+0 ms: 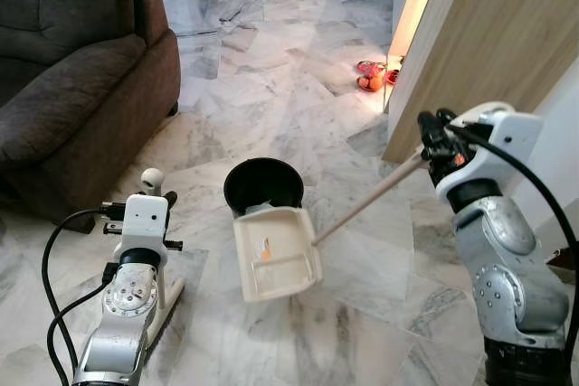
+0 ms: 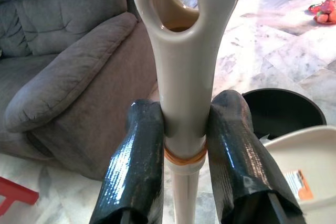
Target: Sweep floor
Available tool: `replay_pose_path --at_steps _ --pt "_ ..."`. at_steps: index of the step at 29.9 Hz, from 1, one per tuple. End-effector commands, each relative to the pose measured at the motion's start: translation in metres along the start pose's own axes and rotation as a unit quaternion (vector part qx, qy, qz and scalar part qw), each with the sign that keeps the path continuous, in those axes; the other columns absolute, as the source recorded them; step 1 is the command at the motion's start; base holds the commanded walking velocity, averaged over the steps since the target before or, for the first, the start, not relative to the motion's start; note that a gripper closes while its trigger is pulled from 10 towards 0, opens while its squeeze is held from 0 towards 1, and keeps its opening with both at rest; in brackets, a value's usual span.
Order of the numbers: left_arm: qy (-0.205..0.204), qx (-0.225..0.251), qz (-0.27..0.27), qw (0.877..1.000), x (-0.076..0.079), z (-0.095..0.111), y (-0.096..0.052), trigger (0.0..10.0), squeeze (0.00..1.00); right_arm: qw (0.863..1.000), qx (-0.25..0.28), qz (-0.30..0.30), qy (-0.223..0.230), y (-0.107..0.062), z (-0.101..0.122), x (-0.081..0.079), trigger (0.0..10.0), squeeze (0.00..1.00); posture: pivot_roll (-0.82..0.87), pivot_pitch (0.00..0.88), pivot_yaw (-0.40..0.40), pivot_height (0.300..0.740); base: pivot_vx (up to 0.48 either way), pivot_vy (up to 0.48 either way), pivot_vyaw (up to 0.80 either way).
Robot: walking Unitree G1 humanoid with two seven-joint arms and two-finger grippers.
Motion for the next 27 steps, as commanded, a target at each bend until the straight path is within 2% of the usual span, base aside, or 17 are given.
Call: replay_pose_path --at_steps 1,6,8,10,14,27 --pt "0.009 0.030 0.007 0.999 -0.001 0.011 0.003 10.0 0.00 0.999 0.043 0.012 -0.003 0.001 0.024 -0.007 10.0 0.00 0.05 0.058 -0.078 0.740 0.000 0.000 0.00" --pt "0.008 0.032 0.007 0.999 0.000 0.012 0.003 10.0 0.00 0.999 0.051 0.004 0.004 0.004 0.029 -0.007 10.0 0.00 0.05 0.049 -0.081 0.740 0.000 0.000 0.00" --pt "0.006 0.038 0.004 0.999 0.001 0.012 0.003 10.0 0.00 0.997 0.076 -0.009 0.013 0.008 0.032 -0.009 10.0 0.00 0.05 0.049 -0.081 0.740 0.000 0.000 0.00" --pt "0.006 0.040 0.005 0.999 0.001 0.012 0.003 10.0 0.00 0.997 0.079 -0.009 0.013 0.008 0.032 -0.009 10.0 0.00 0.05 0.049 -0.081 0.740 0.000 0.000 0.00" --pt "-0.009 0.075 0.000 0.997 0.001 0.019 -0.002 10.0 0.00 0.993 0.113 -0.016 0.030 0.013 0.035 -0.012 10.0 0.00 0.06 0.045 -0.081 0.740 0.000 0.000 0.00" --pt "-0.005 0.079 0.021 0.997 -0.006 0.018 -0.005 10.0 0.00 0.990 0.133 -0.022 0.042 0.018 0.036 -0.016 10.0 0.00 0.06 0.059 -0.079 0.740 0.000 0.000 0.00"
Point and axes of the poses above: a point about 5 cm out from each wrist's last joint towards the gripper, its own y axis pointing out of the wrist towards the gripper, its own z axis along the axis of the wrist's last joint, x = y × z, the point moved 1 cm from there along y, pointing out of the wrist towards the gripper, and after that the axes turned 10 degrees about y, right-handed, at the moved point
